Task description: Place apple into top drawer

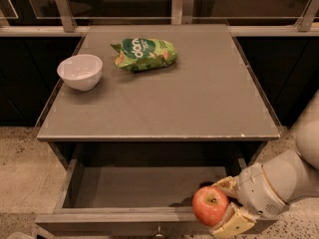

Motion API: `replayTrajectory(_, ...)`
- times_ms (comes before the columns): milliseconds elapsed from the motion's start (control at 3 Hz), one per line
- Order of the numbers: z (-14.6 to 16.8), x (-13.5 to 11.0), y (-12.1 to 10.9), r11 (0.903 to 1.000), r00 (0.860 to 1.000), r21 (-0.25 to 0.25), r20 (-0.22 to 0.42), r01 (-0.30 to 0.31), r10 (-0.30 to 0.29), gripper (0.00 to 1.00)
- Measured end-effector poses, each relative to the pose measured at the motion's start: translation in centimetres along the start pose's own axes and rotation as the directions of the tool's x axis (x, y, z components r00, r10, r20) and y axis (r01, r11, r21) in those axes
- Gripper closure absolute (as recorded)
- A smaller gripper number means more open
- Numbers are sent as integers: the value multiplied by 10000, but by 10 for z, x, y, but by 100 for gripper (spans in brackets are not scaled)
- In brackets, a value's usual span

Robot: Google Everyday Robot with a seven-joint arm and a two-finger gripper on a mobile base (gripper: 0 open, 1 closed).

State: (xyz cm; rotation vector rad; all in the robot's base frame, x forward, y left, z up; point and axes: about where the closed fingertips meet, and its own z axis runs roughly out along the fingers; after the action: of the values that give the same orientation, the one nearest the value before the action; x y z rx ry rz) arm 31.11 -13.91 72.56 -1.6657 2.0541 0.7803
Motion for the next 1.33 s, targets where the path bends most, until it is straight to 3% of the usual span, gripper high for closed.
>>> replayTrajectory(333, 2, -6, -11, 9953, 9996, 933, -16, -270, 273, 100)
replayTrajectory(667, 17, -8, -3, 9713, 9974, 2307, -281, -576, 658, 100)
replayTrajectory(1000, 19, -7, -16, 9536, 9975, 2966, -294, -527, 642, 100)
replayTrajectory(1333, 37, -14, -15, 9536, 9961, 2976, -586, -463, 666, 100)
